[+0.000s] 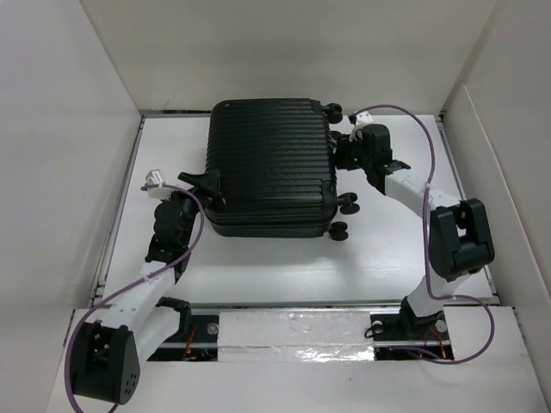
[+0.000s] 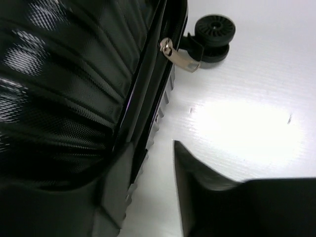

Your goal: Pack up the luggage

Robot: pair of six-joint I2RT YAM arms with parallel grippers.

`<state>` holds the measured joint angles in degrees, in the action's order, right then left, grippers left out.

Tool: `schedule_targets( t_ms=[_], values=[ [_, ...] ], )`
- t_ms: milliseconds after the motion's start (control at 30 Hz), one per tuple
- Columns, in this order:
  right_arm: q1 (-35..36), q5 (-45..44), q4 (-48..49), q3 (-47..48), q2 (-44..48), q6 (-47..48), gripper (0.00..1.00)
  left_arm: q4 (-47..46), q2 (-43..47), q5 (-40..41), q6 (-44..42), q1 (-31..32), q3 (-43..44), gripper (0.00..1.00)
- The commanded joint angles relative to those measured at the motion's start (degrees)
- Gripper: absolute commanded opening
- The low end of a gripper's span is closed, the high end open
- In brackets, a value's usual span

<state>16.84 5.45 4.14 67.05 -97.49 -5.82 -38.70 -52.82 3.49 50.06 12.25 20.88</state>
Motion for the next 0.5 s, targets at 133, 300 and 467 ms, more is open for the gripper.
schedule_targets(
  t_ms=[133,300,467],
  values=[
    [-1.5,13.1,-2.3,4.5,8.2,0.0,0.74,-1.6,4.2,-9.5,2.2,1.4,1.8,0.80],
    [-2.3,10.2,-1.8,-3.6,22.1,2.0,0.80,1.0,8.2,-7.5,2.4,1.4,4.9,0.82],
    [2.7,10.9,8.9,-22.5,40.9,0.2,0.32,6.8,16.1,3.7,0.4,1.4,9.3,0.85]
  ],
)
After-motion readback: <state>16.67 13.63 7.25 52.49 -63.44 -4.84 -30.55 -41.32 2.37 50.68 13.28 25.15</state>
